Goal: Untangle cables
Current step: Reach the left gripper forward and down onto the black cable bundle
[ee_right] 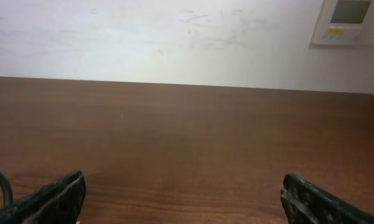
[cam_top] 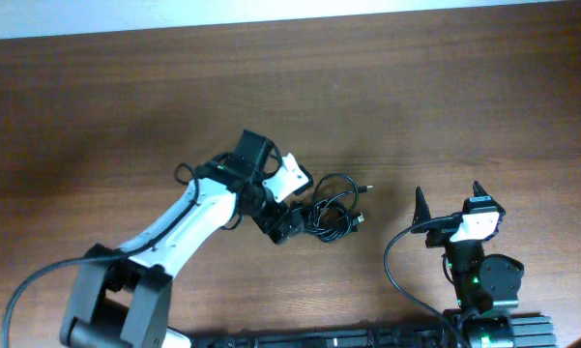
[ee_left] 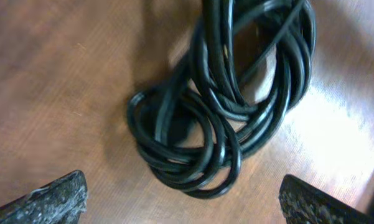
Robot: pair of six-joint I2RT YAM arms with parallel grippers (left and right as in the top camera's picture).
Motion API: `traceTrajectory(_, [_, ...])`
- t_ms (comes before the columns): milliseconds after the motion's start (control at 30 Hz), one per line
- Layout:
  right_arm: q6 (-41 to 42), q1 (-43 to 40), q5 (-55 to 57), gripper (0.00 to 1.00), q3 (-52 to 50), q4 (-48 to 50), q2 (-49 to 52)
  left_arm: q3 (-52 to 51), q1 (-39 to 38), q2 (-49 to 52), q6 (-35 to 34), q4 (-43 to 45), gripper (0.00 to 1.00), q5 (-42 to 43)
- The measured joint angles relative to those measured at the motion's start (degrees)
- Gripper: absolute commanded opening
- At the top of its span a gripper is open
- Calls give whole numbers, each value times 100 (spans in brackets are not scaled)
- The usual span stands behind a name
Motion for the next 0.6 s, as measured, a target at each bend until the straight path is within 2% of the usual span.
traceTrajectory(100, [2,0,0,99,0,0,0,0,-146,94,76,-164,99,-44])
traceTrajectory(267, [4,0,2,99,0,0,0,9,-474,94,1014,-463,99,-177])
traceTrajectory(600, [0,0,0,99,0,0,0,11,-535,94,1482,271,99,-503])
